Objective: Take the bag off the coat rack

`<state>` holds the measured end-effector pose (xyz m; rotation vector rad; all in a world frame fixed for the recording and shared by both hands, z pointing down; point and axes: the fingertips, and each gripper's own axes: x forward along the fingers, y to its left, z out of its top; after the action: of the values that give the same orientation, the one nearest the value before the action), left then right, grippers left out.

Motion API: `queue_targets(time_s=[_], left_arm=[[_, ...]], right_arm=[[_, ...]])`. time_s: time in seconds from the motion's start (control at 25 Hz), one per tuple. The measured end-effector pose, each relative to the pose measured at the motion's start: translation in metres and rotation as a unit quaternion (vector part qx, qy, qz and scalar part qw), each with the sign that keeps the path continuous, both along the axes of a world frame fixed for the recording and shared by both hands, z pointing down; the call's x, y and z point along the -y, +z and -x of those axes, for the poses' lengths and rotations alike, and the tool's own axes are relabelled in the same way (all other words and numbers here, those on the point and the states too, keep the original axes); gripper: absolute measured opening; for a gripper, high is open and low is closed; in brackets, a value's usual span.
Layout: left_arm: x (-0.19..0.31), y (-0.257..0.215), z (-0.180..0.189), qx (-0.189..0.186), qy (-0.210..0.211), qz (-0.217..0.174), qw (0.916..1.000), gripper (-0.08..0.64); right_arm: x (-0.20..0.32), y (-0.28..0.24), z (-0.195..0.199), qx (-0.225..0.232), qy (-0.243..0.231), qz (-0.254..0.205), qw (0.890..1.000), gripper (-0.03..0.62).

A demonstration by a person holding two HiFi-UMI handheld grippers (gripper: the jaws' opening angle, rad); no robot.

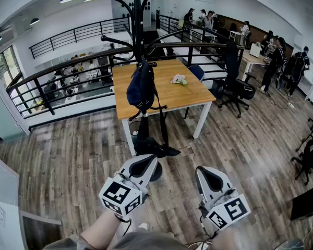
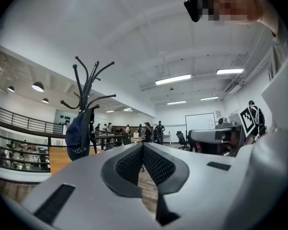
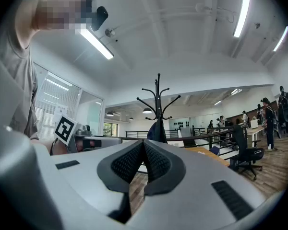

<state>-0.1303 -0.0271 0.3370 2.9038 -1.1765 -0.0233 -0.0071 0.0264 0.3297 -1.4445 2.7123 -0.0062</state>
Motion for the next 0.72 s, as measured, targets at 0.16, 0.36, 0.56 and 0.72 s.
queue_targets(time_s=[0.16, 0.36, 0.56, 0.72], left_arm=[[0.000, 0.000, -0.002, 0.005, -0.003, -0.006, 1.0000, 0.017], [-0.005, -0.002, -0.009, 0.006, -0.001, -0.007, 1.0000, 0.017], [-0.013, 0.005, -0.020, 0.013, -0.004, -0.001, 0.9999, 0.017], [-0.021, 0.010, -0.024, 0.013, -0.022, -0.003, 0.9997, 0.017]], right_arm=[[0.002, 0.003, -0.002, 0.009, -0.001, 0.002, 1.000, 0.029], [-0.004, 0.003, -0.001, 0.003, -0.015, -0.002, 1.000, 0.031], [-0.014, 0.004, -0.010, 0.010, -0.019, -0.008, 1.000, 0.031], [-0.024, 0.010, -0.026, 0.027, -0.009, -0.010, 1.000, 0.032]])
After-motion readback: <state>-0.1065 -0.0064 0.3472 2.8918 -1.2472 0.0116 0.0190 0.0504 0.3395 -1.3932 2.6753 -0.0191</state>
